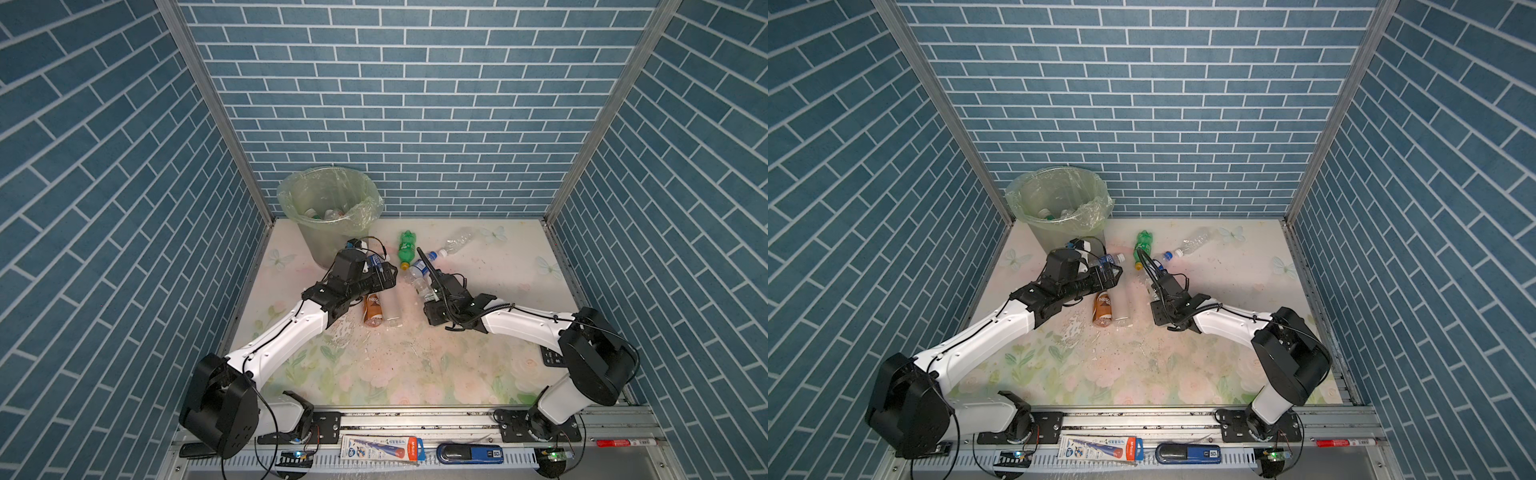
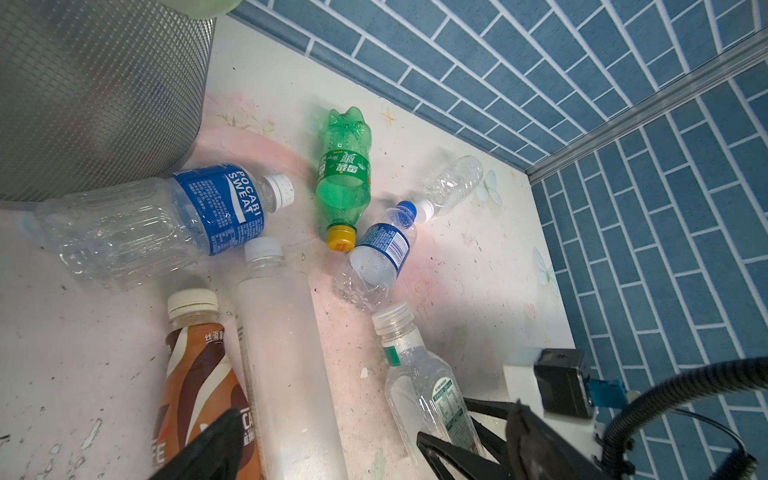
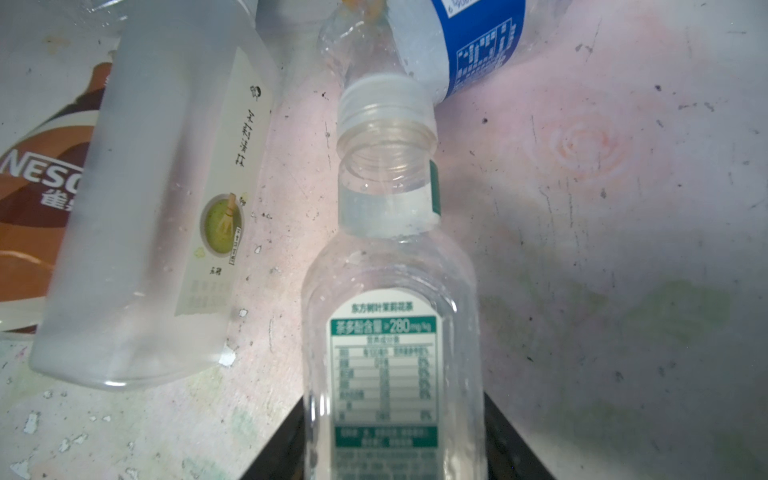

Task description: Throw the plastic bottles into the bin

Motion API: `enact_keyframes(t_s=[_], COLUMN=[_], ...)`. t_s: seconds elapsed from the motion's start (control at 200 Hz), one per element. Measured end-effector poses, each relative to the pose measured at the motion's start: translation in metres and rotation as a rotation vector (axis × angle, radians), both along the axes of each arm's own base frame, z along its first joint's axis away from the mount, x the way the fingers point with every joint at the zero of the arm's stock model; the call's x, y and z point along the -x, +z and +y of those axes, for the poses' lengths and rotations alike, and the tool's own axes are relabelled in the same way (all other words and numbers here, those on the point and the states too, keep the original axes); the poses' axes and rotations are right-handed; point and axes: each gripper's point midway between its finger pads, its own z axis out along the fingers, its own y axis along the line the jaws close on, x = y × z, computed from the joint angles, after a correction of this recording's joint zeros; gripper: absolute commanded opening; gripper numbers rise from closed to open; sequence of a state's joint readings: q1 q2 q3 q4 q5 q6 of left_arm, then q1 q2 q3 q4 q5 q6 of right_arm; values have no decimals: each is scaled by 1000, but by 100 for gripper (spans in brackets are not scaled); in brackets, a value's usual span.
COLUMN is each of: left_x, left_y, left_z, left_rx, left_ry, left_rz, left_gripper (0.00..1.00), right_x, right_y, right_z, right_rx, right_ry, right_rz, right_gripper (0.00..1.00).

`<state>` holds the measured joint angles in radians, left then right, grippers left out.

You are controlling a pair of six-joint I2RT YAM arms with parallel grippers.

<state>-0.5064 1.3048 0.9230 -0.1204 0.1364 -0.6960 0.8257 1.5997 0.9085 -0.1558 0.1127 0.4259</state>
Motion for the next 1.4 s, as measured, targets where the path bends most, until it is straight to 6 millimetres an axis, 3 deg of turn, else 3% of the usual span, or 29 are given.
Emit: enact_keyframes(t_s=[0.175,0.315,0.54,0.74,0.96,1.1,1.195,1.4], left_x=[-2,-4,-12,-32,-47,-51,-51,-54], left_y=[0,-9,-19,0,24,19,15,13], left_z=[-2,-9,-26,-55,-96,-110,-115,-123], left_rx=[12,21,76,145,205,208,208,213], left_ry=[1,-11,-25,-54,-123,-146,-152,-161], left_rz=[1,28,72,45,-5,2,9,13], left_gripper=[99,99,99,99,88,81,68,52], right_x=[10,14,14,10,9,9,8,8], right_y=[-15,-9,26,65,107,117,122,125], right_z=[-11,-15,-20,-15,-7,-3,0,3], right_rx=[32,24,-31,-104,-199,-219,-232,-242], right_ry=[3,2,-5,2,27,45,59,72], right_rz=[27,20,-31,-89,-160,-174,-183,-191], right_gripper=[54,54,53,53,53,53,53,53])
